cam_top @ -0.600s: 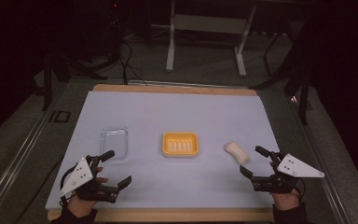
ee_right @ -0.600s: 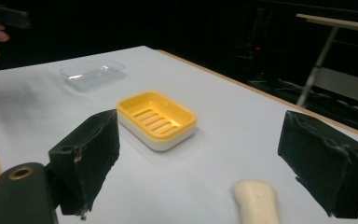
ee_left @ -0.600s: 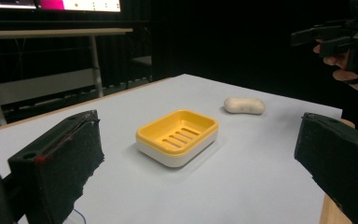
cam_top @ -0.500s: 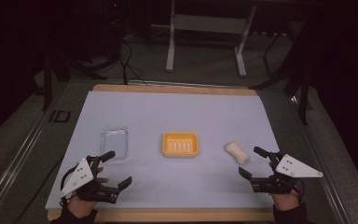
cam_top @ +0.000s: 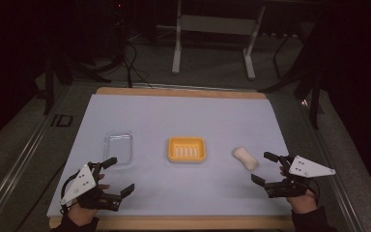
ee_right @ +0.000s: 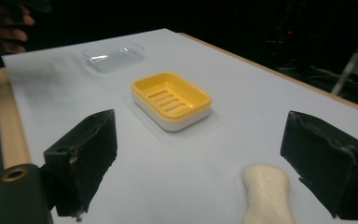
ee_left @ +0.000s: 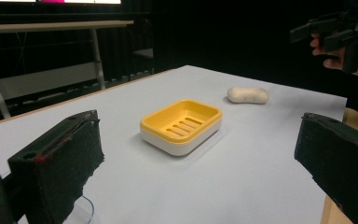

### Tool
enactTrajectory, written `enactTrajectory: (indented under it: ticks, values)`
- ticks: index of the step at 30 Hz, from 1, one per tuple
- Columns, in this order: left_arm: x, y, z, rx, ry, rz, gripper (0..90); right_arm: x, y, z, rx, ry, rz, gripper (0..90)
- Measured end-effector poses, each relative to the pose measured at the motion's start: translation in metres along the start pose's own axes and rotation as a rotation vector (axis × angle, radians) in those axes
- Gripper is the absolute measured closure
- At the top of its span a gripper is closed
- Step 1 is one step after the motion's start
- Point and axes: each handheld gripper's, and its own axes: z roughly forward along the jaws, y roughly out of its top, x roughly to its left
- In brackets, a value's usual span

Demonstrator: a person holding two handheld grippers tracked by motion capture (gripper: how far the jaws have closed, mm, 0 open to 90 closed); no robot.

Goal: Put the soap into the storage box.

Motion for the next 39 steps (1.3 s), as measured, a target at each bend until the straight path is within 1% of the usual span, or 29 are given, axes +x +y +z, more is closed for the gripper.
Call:
enactTrajectory:
  ticks: [1, 2, 3, 4, 5, 7, 8, 9, 10, 11, 13, 15, 17, 18, 19, 20, 21, 22, 23, 24, 25, 26, 28, 29, 30, 31, 34, 35, 39]
  values:
    - [0.0, 0.0, 0.0, -0.002, 0.001, -0.001, 1.1, -0.002, 0.0, -0.002, -0.008, 0.014, -0.011, 13.5]
    - [0.0, 0.0, 0.0, -0.002, 0.0, -0.001, 1.1, -0.002, 0.0, -0.005, -0.003, 0.041, -0.063, 13.4]
    - [0.0, 0.0, 0.0, -0.001, 0.0, 0.001, 1.1, -0.002, 0.0, -0.005, -0.003, 0.041, -0.063, 13.4]
    - [0.0, 0.0, 0.0, 0.002, -0.002, 0.003, 1.1, -0.003, 0.001, -0.005, 0.021, 0.071, -0.062, 13.1]
    - [-0.001, 0.0, 0.001, 0.005, -0.006, 0.006, 1.1, -0.005, 0.003, -0.002, 0.103, 0.155, -0.047, 13.1]
    - [-0.001, 0.0, 0.001, 0.01, -0.008, 0.009, 1.1, -0.003, 0.004, 0.001, 0.173, 0.169, -0.07, 13.4]
    - [-0.002, 0.0, 0.001, 0.013, -0.006, 0.014, 1.1, -0.003, 0.004, 0.001, 0.173, 0.169, -0.07, 13.4]
    - [-0.003, -0.001, 0.001, 0.014, -0.006, 0.015, 1.1, -0.003, 0.007, 0.006, 0.273, 0.193, -0.069, 13.4]
    - [-0.003, -0.001, 0.0, 0.014, -0.006, 0.015, 1.1, -0.003, 0.007, 0.006, 0.273, 0.193, -0.069, 13.4]
    - [-0.003, 0.0, 0.0, 0.017, -0.004, 0.021, 1.1, -0.003, 0.01, 0.011, 0.325, 0.22, -0.09, 13.5]
    - [-0.003, -0.001, 0.0, 0.022, -0.001, 0.023, 1.1, -0.002, 0.013, 0.014, 0.369, 0.234, -0.102, 13.5]
    - [-0.003, -0.001, 0.0, 0.025, 0.001, 0.023, 1.1, -0.002, 0.016, 0.018, 0.406, 0.257, -0.111, 13.4]
    - [-0.004, -0.001, 0.0, 0.028, 0.001, 0.026, 1.1, -0.002, 0.02, 0.022, 0.462, 0.278, -0.128, 13.4]
    - [-0.004, -0.001, 0.0, 0.03, 0.001, 0.027, 1.1, -0.002, 0.02, 0.022, 0.462, 0.278, -0.128, 13.4]
    - [-0.004, -0.001, 0.0, 0.032, 0.003, 0.028, 1.1, -0.001, 0.021, 0.023, 0.48, 0.28, -0.138, 13.4]
    - [-0.004, -0.001, 0.0, 0.031, 0.003, 0.026, 1.1, -0.001, 0.023, 0.025, 0.51, 0.288, -0.147, 13.4]
    - [-0.004, -0.001, 0.0, 0.03, 0.002, 0.025, 1.1, -0.001, 0.026, 0.029, 0.56, 0.3, -0.157, 13.4]
    - [-0.004, -0.001, 0.0, 0.032, 0.003, 0.027, 1.1, -0.001, 0.027, 0.031, 0.576, 0.301, -0.162, 13.5]
    - [-0.004, -0.001, 0.0, 0.032, 0.003, 0.029, 1.1, -0.001, 0.027, 0.031, 0.576, 0.301, -0.162, 13.5]
    - [-0.004, -0.001, -0.001, 0.032, 0.001, 0.028, 1.1, -0.001, 0.028, 0.033, 0.602, 0.306, -0.164, 13.4]
    - [-0.004, -0.001, -0.001, 0.034, -0.001, 0.03, 1.1, 0.0, 0.031, 0.037, 0.639, 0.314, -0.176, 13.6]
    - [-0.004, -0.001, -0.001, 0.034, -0.001, 0.03, 1.1, 0.0, 0.031, 0.037, 0.639, 0.314, -0.176, 13.6]
    - [-0.004, -0.002, -0.001, 0.036, -0.004, 0.029, 1.1, 0.001, 0.033, 0.041, 0.677, 0.32, -0.184, 13.7]
    - [-0.004, -0.002, -0.001, 0.036, -0.004, 0.029, 1.1, 0.001, 0.033, 0.041, 0.677, 0.32, -0.184, 13.7]
    - [-0.005, -0.002, -0.001, 0.036, -0.004, 0.03, 1.1, 0.002, 0.035, 0.045, 0.705, 0.329, -0.191, 13.7]
    - [-0.005, -0.002, -0.001, 0.039, -0.004, 0.03, 1.1, 0.002, 0.036, 0.046, 0.718, 0.332, -0.191, 13.7]
    - [-0.005, -0.002, -0.001, 0.039, -0.006, 0.029, 1.1, 0.001, 0.037, 0.049, 0.73, 0.328, -0.2, 14.1]
    - [-0.005, -0.002, -0.001, 0.039, -0.008, 0.03, 1.1, 0.001, 0.037, 0.053, 0.77, 0.335, -0.203, 14.1]
    - [-0.006, -0.002, 0.0, 0.046, -0.012, 0.035, 1.1, 0.0, 0.035, 0.06, 0.85, 0.327, -0.2, 13.1]
